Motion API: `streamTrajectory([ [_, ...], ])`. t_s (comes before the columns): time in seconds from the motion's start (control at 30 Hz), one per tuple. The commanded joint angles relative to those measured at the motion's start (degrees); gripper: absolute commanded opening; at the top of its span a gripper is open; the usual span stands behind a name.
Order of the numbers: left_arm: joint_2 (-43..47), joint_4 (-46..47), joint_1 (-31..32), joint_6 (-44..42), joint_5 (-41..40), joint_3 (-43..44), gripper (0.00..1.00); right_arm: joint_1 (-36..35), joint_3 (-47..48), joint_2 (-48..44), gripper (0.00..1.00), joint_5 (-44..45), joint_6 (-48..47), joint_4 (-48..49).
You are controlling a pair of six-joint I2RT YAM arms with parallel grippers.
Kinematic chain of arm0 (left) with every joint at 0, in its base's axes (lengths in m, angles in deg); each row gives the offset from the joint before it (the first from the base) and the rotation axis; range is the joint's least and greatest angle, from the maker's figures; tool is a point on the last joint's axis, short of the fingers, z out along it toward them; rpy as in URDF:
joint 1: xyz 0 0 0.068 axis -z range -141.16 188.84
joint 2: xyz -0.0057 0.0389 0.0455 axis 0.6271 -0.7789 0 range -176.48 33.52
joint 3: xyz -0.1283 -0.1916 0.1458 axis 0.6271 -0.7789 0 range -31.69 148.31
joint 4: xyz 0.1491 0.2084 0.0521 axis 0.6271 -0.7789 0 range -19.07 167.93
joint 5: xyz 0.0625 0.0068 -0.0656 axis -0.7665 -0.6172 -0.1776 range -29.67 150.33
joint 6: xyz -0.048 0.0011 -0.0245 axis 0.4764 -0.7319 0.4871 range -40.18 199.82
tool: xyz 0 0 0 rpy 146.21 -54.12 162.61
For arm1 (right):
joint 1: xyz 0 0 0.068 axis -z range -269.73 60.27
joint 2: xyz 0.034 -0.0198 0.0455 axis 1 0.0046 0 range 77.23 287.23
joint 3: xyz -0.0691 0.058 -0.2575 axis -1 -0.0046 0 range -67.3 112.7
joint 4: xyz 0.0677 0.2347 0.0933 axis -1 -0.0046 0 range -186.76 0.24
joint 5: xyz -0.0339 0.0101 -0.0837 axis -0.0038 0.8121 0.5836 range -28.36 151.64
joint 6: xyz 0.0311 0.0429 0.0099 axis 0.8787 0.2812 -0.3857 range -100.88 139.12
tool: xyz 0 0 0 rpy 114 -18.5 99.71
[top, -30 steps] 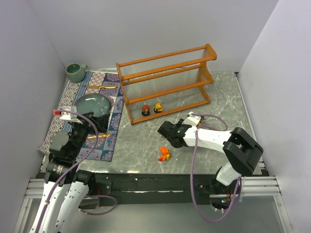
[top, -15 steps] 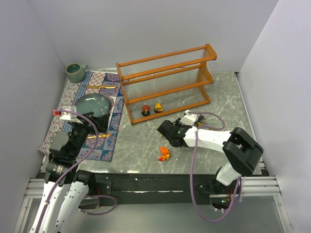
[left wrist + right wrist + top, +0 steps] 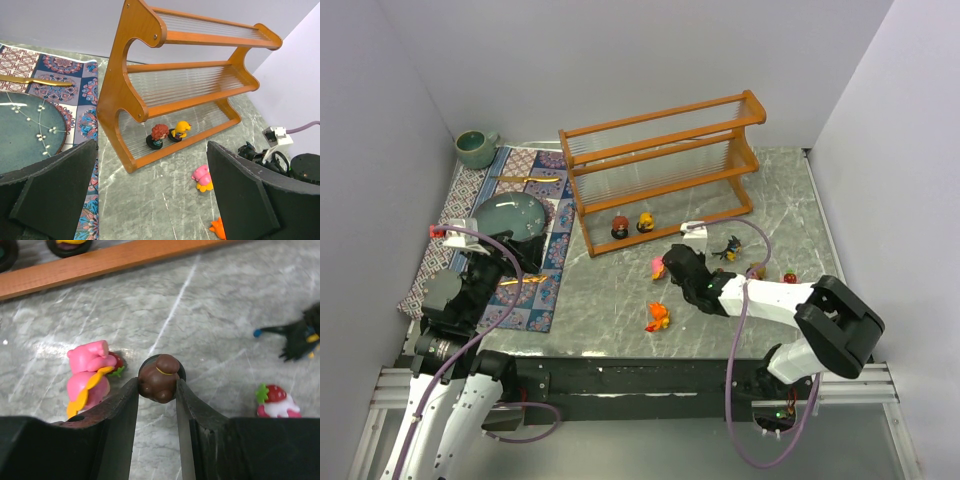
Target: Place and organize the plastic toys onto the shelf
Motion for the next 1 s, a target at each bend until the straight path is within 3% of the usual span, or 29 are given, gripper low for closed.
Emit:
streamTrajectory([
  [0.0,0.5,1.2,0.2,-0.7,0.9,0.4,0.97,1.9,-0.8,-1.2,0.29,-5.1,-7.7,3.7],
  [0.37,0.6,1.2,0.2,-0.8,1.0,0.4,0.97,1.5,0.0,-4.8,0.73,-4.9,-3.9,0.8],
  [0.53,0.6,1.2,0.2,-0.7,0.9,0.4,0.97,-0.7,1.3,-6.3,0.73,4.7,9.1,-4.2],
  [0.67,0.5,1.2,0.2,-0.7,0.9,0.4,0.97,-1.1,2.3,-4.5,0.69,7.5,17.8,-7.6],
  [0.97,0.5,1.2,0.2,-0.7,0.9,0.4,0.97,-1.1,2.7,-1.3,0.63,6.6,19.4,-4.7],
])
